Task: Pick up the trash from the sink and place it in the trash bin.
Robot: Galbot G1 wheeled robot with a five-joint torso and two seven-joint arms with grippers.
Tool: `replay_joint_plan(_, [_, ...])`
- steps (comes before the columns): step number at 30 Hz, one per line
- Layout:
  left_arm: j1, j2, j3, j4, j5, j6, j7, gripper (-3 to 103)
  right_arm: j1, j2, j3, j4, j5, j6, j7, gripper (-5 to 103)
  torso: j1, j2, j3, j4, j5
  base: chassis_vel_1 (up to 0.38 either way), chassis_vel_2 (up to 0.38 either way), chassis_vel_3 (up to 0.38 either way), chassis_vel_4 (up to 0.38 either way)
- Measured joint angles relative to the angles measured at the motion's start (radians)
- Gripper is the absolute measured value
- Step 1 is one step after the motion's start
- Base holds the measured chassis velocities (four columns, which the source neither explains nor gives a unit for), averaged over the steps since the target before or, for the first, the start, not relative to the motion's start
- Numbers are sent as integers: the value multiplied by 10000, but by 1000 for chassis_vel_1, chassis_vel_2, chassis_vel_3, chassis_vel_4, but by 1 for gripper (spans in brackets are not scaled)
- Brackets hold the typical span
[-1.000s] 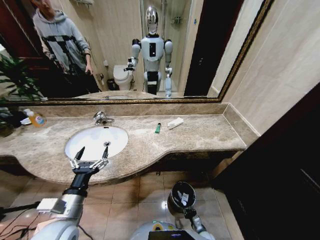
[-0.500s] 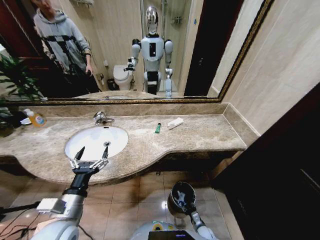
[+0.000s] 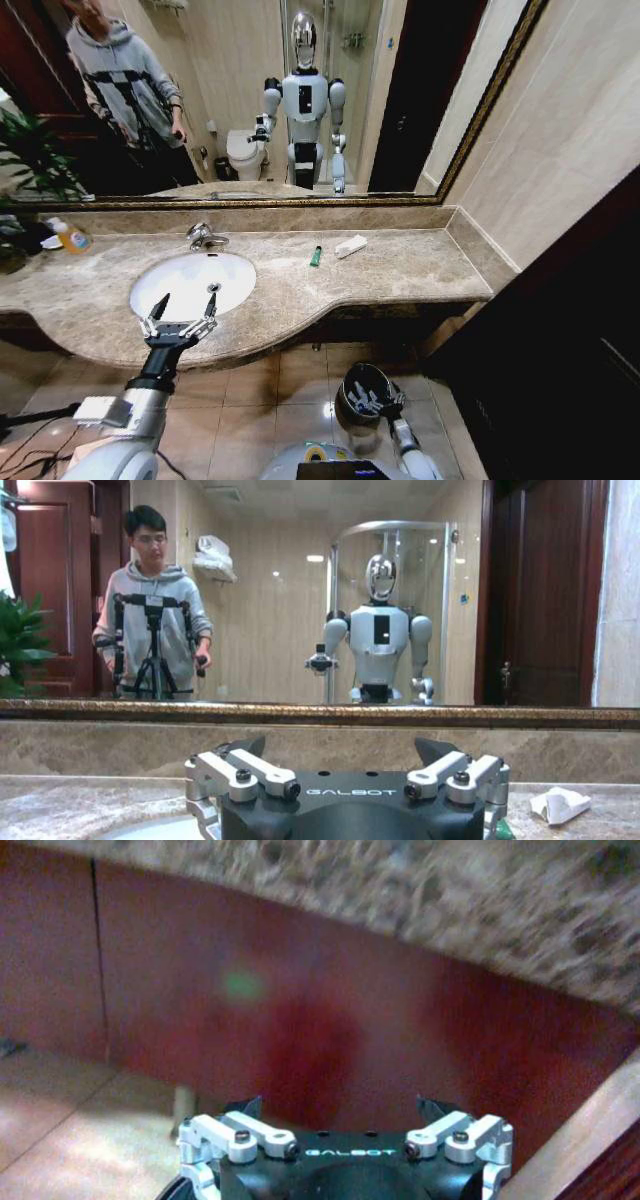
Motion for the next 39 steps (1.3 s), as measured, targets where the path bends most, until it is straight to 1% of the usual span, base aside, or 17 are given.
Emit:
replay_joint_plan(4, [0,0,0,1,0,0,0,100,-619,-215,44,1108,369,77,95,100,0,0,0,0,-2,0,0,0,0])
replay_joint_plan(7, [0,0,0,0,0,0,0,100,-1402,-292,221,2631,942,-88,103,100,0,0,0,1,0,0,0,0,0])
replay_joint_plan(15, [-1,0,0,0,0,0,0,100,-3280,-131,1001,5859,1516,-215,119,100,0,1,0,0,2,0,0,0,0])
replay_joint_plan(16, [-1,0,0,0,0,0,0,100,-3280,-131,1001,5859,1516,-215,119,100,0,1,0,0,2,0,0,0,0])
replay_joint_plan(18, [0,0,0,1,0,0,2,100,-4141,-209,1254,7600,1806,-168,-348,100,-1,1,0,-3,-3,0,0,0,0])
replay_joint_plan(20, [-1,0,0,0,0,0,-1,100,-4444,-264,1306,8986,2215,-280,-920,100,-1,1,0,0,-6,0,0,0,0])
replay_joint_plan(21, [0,0,0,0,0,0,0,100,-4436,-235,1306,9421,2427,-442,-1241,100,-1,1,0,0,-5,0,0,0,0])
replay_joint_plan(22, [0,0,0,0,0,0,0,100,-4436,-235,1306,9421,2427,-442,-1241,100,-1,1,0,0,-5,0,0,0,0])
replay_joint_plan(25, [0,0,0,0,0,0,0,100,-3602,-17,1067,10235,2763,-1755,-1812,100,-1,1,0,0,-3,0,0,0,0])
replay_joint_plan(26, [0,0,-1,0,0,0,-1,100,-3116,19,920,10330,2763,-2245,-1830,100,-1,1,1,-2,0,0,0,0,0])
replay_joint_plan(27, [0,0,-1,0,0,0,-1,100,-3116,19,920,10330,2763,-2245,-1830,100,-1,1,1,-2,0,0,0,0,0])
replay_joint_plan(28, [0,0,0,0,0,0,0,100,-2521,-14,743,10390,2751,-2736,-1820,100,-1,1,0,-1,0,0,0,0,0])
replay_joint_plan(31, [-1,-1,0,0,0,0,-1,100,-819,-488,184,10256,2656,-3705,-1627,100,2,0,1,5,-1,0,0,0,0])
replay_joint_plan(32, [-1,-1,0,0,0,0,-1,100,-819,-488,184,10256,2656,-3705,-1627,100,2,0,1,5,-1,0,0,0,0])
replay_joint_plan(36, [0,0,-1,0,0,0,-1,100,981,-1284,-794,9620,2848,-4652,-1163,100,1,0,2,0,-1,0,0,0,0])
replay_joint_plan(37, [0,0,-1,0,0,0,-1,100,981,-1284,-794,9620,2848,-4652,-1163,100,1,0,2,0,-1,0,0,0,0])
replay_joint_plan(39, [-1,-1,1,0,0,0,5,100,2222,-1483,-1627,8842,3083,-5042,-1010,100,1,0,2,2,0,0,0,0,0])
